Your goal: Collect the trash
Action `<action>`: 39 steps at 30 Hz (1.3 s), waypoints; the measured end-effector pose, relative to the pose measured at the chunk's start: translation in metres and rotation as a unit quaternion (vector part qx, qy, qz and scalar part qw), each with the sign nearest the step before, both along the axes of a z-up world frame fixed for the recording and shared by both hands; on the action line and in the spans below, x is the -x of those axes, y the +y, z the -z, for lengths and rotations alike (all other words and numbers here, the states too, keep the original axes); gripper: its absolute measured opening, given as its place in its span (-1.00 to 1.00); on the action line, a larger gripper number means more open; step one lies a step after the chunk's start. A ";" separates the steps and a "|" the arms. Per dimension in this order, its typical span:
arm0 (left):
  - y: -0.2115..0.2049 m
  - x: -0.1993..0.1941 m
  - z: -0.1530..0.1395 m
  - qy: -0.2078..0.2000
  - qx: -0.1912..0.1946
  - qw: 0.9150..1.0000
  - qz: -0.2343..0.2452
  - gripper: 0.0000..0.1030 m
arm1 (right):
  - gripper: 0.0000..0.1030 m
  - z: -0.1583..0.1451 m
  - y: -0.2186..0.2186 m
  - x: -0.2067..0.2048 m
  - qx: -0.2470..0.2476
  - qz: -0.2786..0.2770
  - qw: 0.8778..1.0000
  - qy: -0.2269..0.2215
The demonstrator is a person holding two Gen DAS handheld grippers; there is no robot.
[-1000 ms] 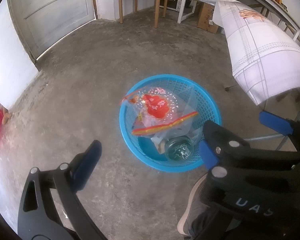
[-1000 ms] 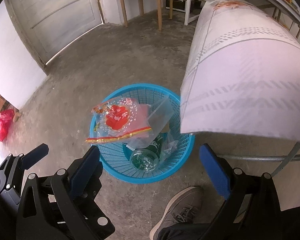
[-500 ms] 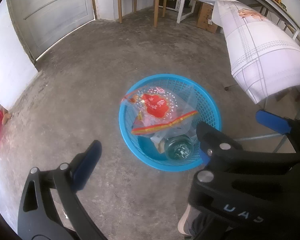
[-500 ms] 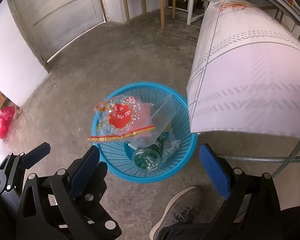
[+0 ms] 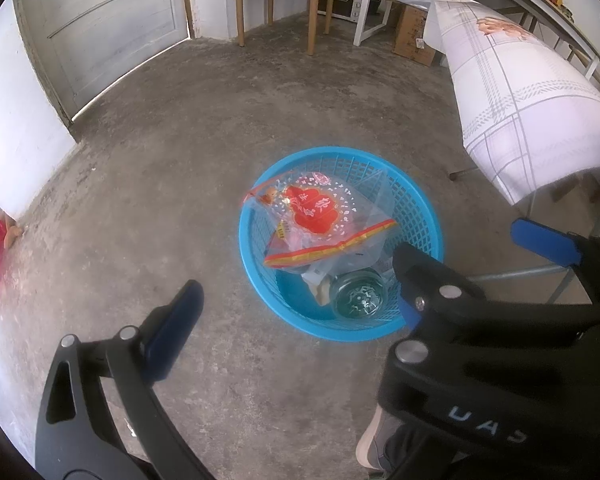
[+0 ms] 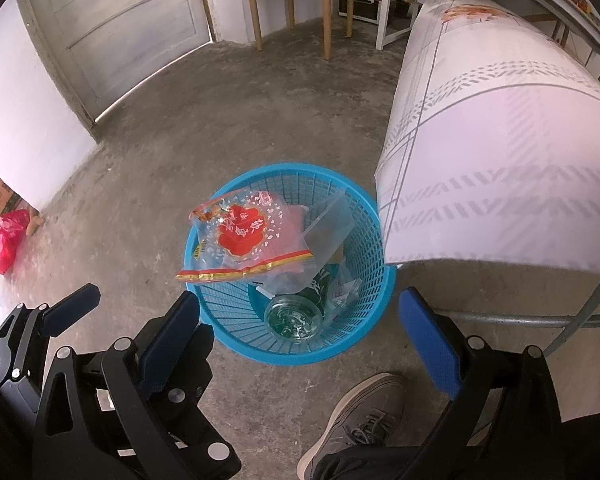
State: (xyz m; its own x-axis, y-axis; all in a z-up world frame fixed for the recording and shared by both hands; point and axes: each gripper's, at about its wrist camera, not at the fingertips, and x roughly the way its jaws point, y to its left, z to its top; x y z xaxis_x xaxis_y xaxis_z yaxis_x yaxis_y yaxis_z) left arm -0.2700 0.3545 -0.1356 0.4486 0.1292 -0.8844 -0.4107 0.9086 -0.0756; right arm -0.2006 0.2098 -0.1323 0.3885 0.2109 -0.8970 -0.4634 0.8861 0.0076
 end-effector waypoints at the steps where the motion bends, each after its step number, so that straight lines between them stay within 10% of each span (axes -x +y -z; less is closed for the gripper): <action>1: 0.000 0.000 0.000 0.000 0.000 1.000 0.000 0.82 | 0.89 0.000 0.000 0.000 0.000 0.000 1.000 0.000; 39: -0.002 0.000 0.000 0.000 0.000 1.000 0.004 0.82 | 0.89 0.000 0.001 0.001 -0.001 0.001 1.000 -0.001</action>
State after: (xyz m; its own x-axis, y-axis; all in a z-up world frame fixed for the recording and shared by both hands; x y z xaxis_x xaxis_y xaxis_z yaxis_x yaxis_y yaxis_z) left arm -0.2702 0.3522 -0.1358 0.4493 0.1254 -0.8845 -0.4038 0.9117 -0.0758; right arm -0.2019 0.2109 -0.1321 0.3905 0.2118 -0.8959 -0.4613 0.8872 0.0087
